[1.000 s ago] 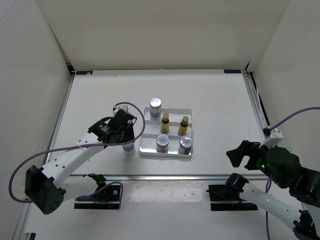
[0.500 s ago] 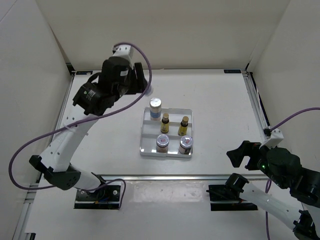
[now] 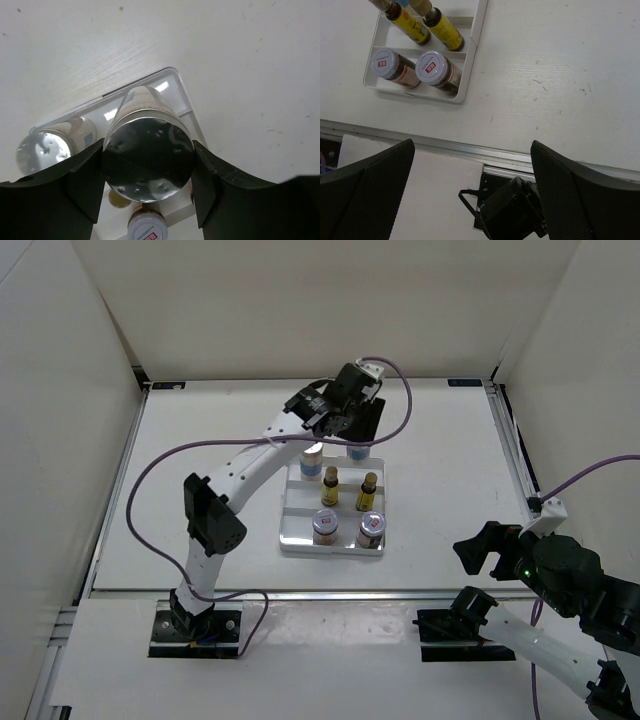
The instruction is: Organize the condiment bottles
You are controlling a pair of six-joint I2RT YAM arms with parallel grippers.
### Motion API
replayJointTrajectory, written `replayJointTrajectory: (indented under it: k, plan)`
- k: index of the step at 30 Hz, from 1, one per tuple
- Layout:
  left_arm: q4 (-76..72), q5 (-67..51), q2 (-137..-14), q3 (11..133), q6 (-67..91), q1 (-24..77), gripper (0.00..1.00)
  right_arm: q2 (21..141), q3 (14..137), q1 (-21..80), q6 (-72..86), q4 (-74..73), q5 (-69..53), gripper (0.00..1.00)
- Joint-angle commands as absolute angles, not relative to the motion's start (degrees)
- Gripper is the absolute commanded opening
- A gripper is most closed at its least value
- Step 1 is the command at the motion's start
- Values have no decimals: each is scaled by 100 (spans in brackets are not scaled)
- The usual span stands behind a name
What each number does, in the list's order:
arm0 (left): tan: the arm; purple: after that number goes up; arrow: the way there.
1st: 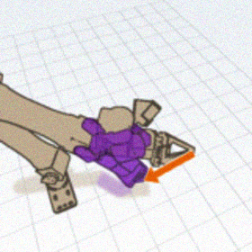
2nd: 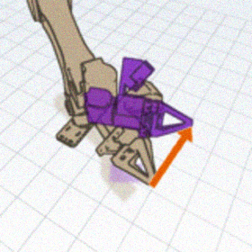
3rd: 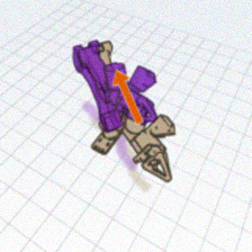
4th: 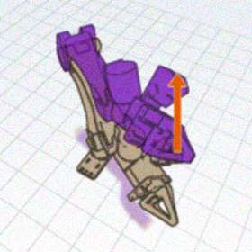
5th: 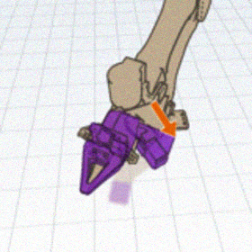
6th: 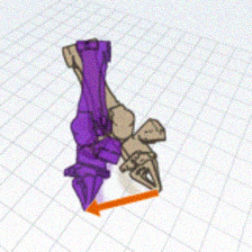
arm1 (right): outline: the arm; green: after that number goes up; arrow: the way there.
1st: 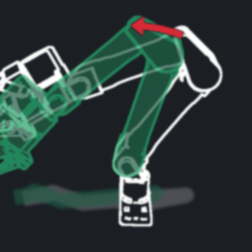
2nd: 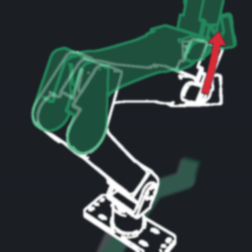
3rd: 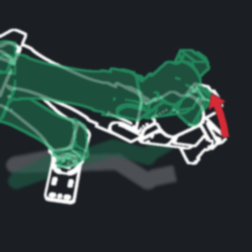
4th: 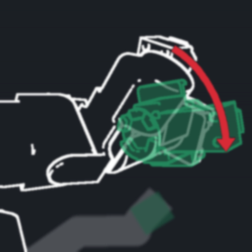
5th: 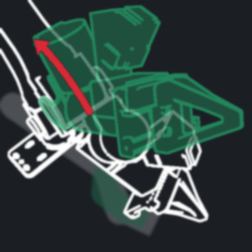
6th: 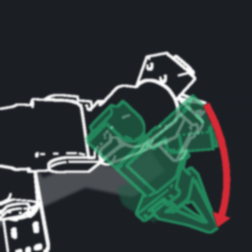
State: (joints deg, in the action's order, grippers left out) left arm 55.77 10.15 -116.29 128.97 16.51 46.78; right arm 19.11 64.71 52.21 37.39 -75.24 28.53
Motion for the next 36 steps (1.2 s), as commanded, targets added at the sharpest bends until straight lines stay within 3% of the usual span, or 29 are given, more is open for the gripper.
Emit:
replayJointTrajectory:
  k: [1,23,27,28,29,30,31,36]
  plan:
    - [5449,861,-11495,13280,1556,4693,11,1907,6469,5247,3806,-7418,2936,100]
    - [5396,633,-12990,13491,1661,4693,11,1960,6469,5247,3753,-7418,2883,100]
    - [5396,633,-13043,13553,1661,4693,36,1960,6469,5247,3753,-7418,2830,100]
    - [5396,633,-13043,13553,1661,4693,46,1960,6469,5247,3753,-7418,2830,100]
    - [5396,633,-13043,13553,1722,4693,76,1960,6469,5247,3753,-7418,2830,100]
    - [5396,685,-13043,13553,1723,4693,92,1960,6469,5247,3753,-7418,2830,100]
    - [5396,755,-12947,13553,1723,4693,100,1960,6469,5247,3753,-7418,2830,100]
    - [5396,1054,-12106,13553,1652,4693,100,2231,6469,5247,3560,-7313,2716,100]
